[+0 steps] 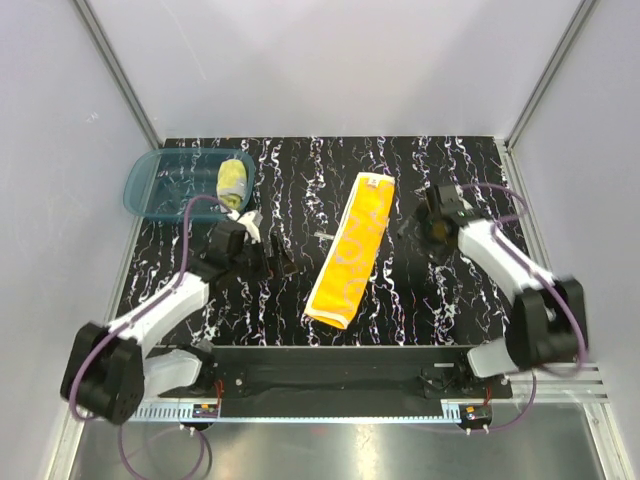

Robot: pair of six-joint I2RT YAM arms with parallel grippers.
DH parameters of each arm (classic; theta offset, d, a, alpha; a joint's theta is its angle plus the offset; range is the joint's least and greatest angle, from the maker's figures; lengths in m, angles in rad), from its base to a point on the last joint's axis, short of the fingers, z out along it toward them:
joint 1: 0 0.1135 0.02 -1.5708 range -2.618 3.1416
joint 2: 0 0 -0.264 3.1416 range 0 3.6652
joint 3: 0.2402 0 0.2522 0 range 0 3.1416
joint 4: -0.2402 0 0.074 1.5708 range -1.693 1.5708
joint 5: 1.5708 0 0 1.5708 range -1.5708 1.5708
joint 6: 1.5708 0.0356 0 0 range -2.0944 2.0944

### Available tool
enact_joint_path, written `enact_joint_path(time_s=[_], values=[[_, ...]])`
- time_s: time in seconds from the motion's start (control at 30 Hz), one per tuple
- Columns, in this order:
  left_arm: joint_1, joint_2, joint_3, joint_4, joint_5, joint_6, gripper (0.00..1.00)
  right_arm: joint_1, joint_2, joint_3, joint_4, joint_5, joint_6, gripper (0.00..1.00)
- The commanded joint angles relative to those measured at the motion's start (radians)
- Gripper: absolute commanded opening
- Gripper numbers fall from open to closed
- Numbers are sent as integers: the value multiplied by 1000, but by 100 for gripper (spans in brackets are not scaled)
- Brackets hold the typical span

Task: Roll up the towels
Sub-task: Fold the towel

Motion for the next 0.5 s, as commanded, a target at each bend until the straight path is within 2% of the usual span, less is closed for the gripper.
enact_joint_path(time_s=[0.0,0.07,0.17,0.33,0.37,0.47], values=[[-24,104,-16,226,51,-6,99,-16,225,147,156,-73,-112,88],[-37,196,-7,239,69,-6,99,-25,362,247,173,-104,-126,88],[-60,289,-8,330,112,-29,99,-51,476,361,187,-144,-134,86],[-103,373,-22,412,124,-38,99,-66,681,532,158,-190,-143,80],[-117,412,-33,462,153,-55,99,-68,770,628,154,-230,-157,76],[-134,437,-40,492,172,-71,99,-68,838,701,147,-270,-172,75]])
